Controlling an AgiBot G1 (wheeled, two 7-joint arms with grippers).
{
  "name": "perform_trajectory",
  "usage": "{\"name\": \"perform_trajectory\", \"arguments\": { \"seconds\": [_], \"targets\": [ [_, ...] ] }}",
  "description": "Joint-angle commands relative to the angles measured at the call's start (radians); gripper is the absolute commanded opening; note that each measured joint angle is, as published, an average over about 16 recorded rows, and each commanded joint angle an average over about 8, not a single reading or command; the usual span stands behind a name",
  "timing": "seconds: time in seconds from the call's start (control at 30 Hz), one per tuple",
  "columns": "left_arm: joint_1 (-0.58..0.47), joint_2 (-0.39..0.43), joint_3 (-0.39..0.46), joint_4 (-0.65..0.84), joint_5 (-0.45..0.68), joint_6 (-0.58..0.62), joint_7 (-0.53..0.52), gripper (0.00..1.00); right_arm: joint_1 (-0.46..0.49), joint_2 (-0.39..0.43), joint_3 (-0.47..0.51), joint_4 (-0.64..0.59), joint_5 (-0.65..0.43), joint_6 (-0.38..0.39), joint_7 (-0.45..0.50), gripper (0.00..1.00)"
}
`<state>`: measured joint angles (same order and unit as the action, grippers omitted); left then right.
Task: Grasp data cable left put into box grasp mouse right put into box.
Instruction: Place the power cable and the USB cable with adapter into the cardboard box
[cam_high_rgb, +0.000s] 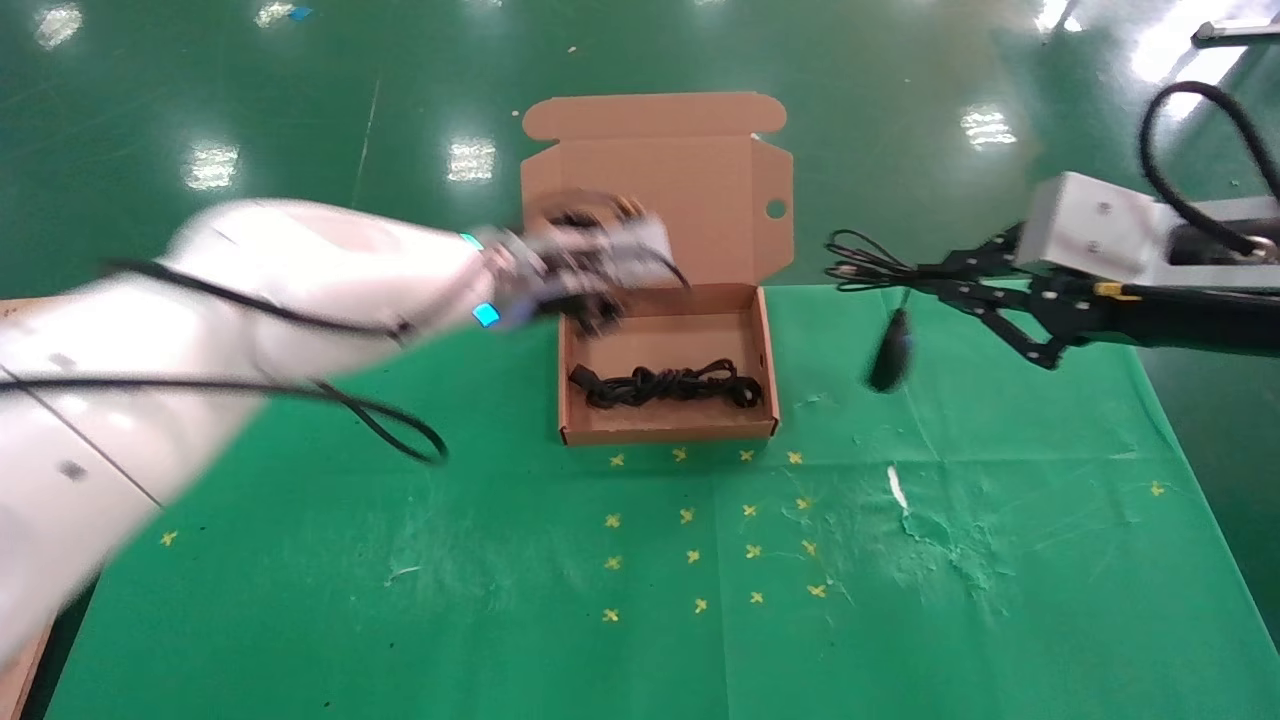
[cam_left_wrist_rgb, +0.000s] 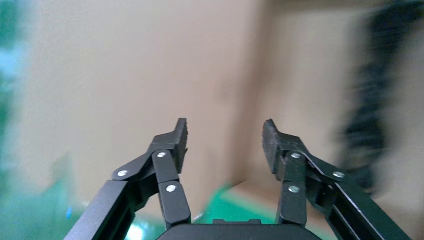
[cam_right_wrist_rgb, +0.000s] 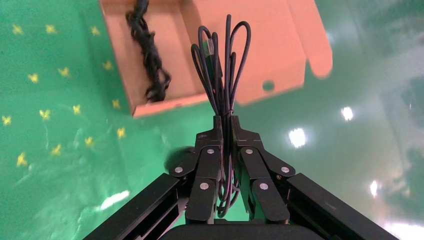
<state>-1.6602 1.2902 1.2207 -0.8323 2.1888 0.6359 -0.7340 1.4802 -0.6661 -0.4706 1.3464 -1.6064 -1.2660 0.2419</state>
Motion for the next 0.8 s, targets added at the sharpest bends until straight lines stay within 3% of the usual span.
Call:
{"name": "perform_trajectory", "arguments": {
  "seconds": [0.03,0.37,0.53,0.73,0.77,0.8],
  "targets": [
    [-0.026,-0.029,-0.013,0.022,-0.001,-0.012,-0.016,1.0,0.022,-0.03,-0.011,0.0,-0.007,-0.008,-0.009,0.0],
    [-0.036,-0.074,-0.008,0.025,0.249,0.02,-0.217,1.0,0.063,-0.295,-0.108,-0.102,-0.074,0.031,-0.051,0.0],
    [-0.024,-0.084,-0.011,-0.027,0.315,0.048,-0.286,1.0,0.085,-0.397,-0.14,-0.229,-0.094,0.054,-0.103,0.0],
    [-0.012,-0.096,-0.014,-0.077,0.364,0.074,-0.338,1.0,0.09,-0.46,-0.154,-0.433,-0.128,0.121,-0.178,0.0],
    [-0.011,-0.097,-0.015,-0.082,0.368,0.076,-0.343,1.0,0.089,-0.465,-0.154,-0.459,-0.131,0.132,-0.189,0.03],
    [-0.01,-0.099,-0.015,-0.087,0.374,0.079,-0.347,1.0,0.088,-0.473,-0.154,-0.49,-0.133,0.145,-0.204,0.13]
  ]
}}
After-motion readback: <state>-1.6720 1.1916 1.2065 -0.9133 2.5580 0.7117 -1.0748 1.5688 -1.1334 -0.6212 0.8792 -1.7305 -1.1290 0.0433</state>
